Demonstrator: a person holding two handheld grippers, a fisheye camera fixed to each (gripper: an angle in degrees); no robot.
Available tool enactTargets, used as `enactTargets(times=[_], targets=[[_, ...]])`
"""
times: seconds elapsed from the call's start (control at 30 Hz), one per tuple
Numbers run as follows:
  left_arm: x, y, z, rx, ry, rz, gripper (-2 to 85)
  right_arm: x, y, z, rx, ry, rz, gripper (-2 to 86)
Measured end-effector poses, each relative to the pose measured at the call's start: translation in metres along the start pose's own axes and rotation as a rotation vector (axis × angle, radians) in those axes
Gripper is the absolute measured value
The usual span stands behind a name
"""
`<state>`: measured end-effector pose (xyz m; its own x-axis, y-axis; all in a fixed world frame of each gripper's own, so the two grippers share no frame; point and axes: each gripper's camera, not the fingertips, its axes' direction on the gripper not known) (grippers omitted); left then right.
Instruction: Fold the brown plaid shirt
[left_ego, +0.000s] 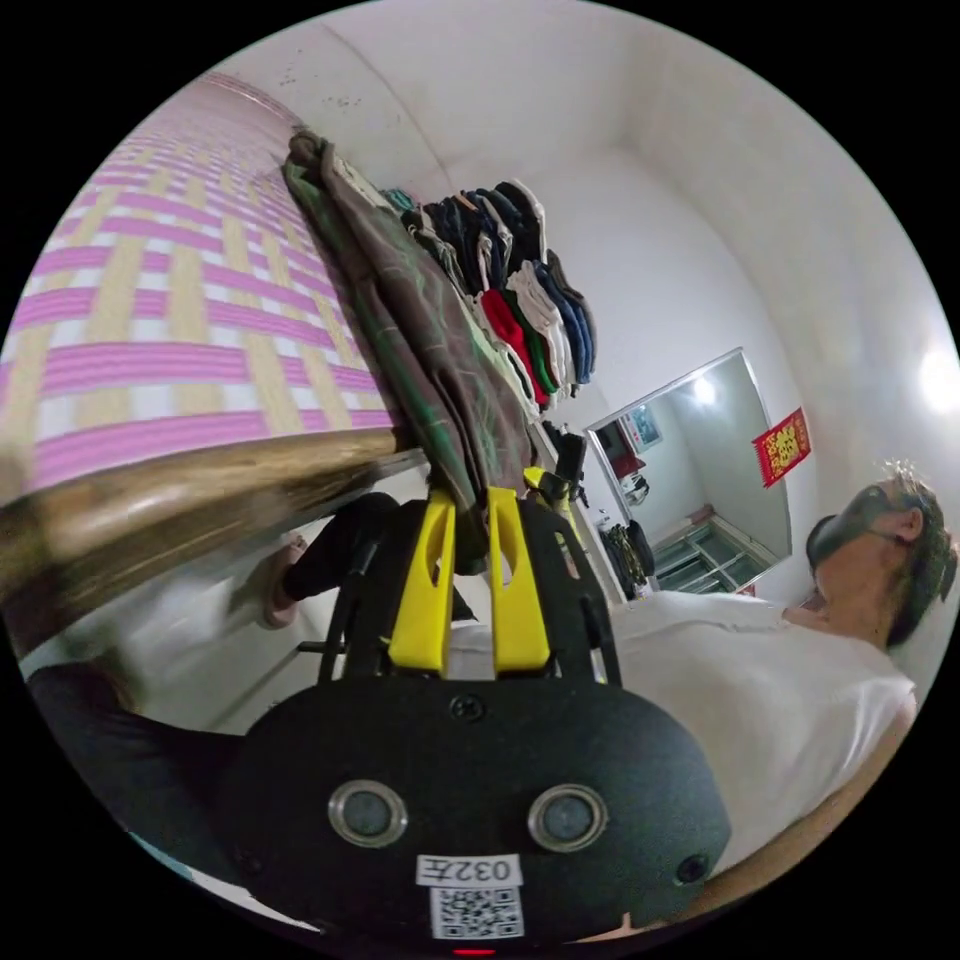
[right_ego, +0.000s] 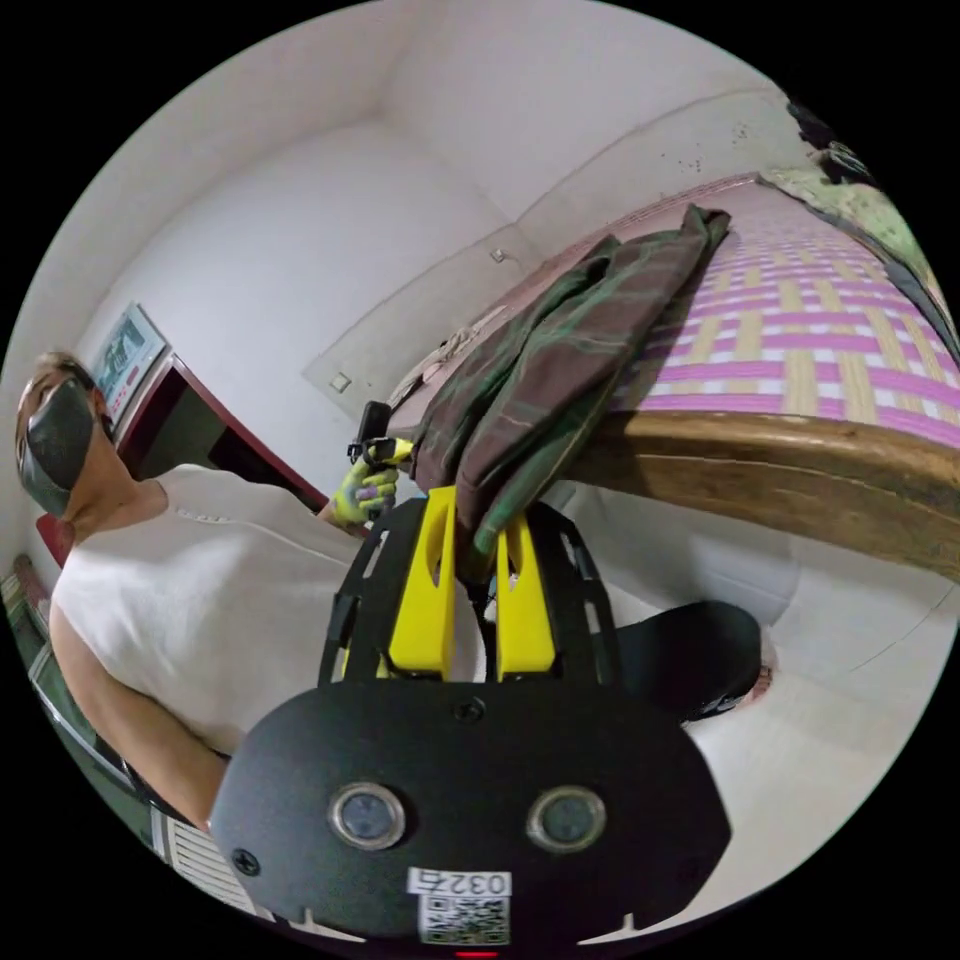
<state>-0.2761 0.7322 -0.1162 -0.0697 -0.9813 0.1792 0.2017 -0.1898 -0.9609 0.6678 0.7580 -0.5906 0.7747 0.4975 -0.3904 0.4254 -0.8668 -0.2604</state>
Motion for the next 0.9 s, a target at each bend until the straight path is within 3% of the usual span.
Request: enactTargets(times=[0.33,0.6,0.9], targets=[[0.039,0.027,-0.092,-0.102,0.002,0.123,1.3,-0.087,-0.002,0.029,-0.165,0.030,-0.085,6.3],[0.084,-0.030,-0.123,-0.150,0.123,0.208,1.8,-0.088,-0.063,-0.027,-0.154,-0.154,-0.048,6.6],[0.078,-0.165,-0.144,-0.111,0.365,-0.092,1.8,0.001,-0.157,-0.087,0.037,-0.521,0.229,7.8]])
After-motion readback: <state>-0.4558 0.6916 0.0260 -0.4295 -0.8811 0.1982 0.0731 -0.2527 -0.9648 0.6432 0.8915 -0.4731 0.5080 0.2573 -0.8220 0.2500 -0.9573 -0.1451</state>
